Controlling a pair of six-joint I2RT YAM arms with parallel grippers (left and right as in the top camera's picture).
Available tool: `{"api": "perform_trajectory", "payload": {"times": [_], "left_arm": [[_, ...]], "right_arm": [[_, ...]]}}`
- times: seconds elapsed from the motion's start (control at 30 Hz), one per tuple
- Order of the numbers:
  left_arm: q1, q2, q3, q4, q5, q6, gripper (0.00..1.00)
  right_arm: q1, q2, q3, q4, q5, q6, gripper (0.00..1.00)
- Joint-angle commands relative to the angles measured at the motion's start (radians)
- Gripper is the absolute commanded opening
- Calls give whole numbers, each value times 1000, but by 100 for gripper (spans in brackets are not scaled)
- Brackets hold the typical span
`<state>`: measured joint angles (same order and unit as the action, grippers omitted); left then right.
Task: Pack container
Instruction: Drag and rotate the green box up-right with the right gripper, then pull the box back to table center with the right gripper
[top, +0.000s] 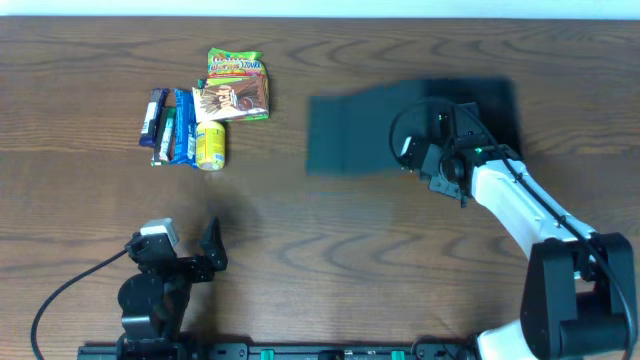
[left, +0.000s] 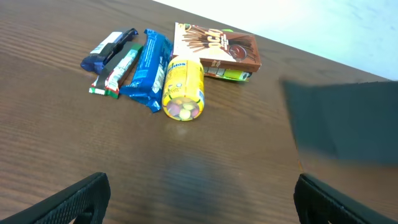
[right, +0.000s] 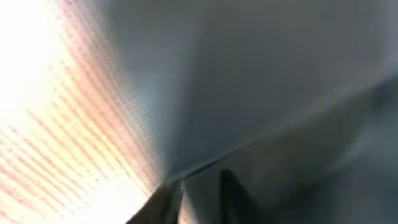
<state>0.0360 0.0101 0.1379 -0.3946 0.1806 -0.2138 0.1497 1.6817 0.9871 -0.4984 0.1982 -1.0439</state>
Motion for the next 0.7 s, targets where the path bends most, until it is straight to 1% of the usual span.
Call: {"api": "perform_trajectory", "payload": {"times": [0.0, 0.13, 0.27, 0.3, 0.4, 0.43, 0.53, 0.67], "left_arm": [[-4, -6, -20, -5, 3, -11, 95], [-4, -6, -20, -5, 3, -11, 95], [-4, -6, -20, -5, 3, -11, 95], [-4, -6, -20, -5, 3, -11, 95], [-4, -6, -20, -5, 3, -11, 95], [-4, -6, -20, -5, 3, -11, 95], [-4, -6, -20, -5, 3, -11, 95], [-4, -6, -20, -5, 3, -11, 95]], "right_arm": [[-5, 5, -1, -4, 11, 87, 17], [-3, 5, 1, 13, 10, 138, 14], [29, 5, 1, 35, 1, 273, 4], [40, 5, 1, 39, -8, 314, 4], [97, 5, 1, 47, -78, 469, 2], [123, 5, 3, 48, -98, 541, 2], [183, 5, 13, 48, -105, 690, 1], [264, 5, 51, 55, -180, 943, 2]]}}
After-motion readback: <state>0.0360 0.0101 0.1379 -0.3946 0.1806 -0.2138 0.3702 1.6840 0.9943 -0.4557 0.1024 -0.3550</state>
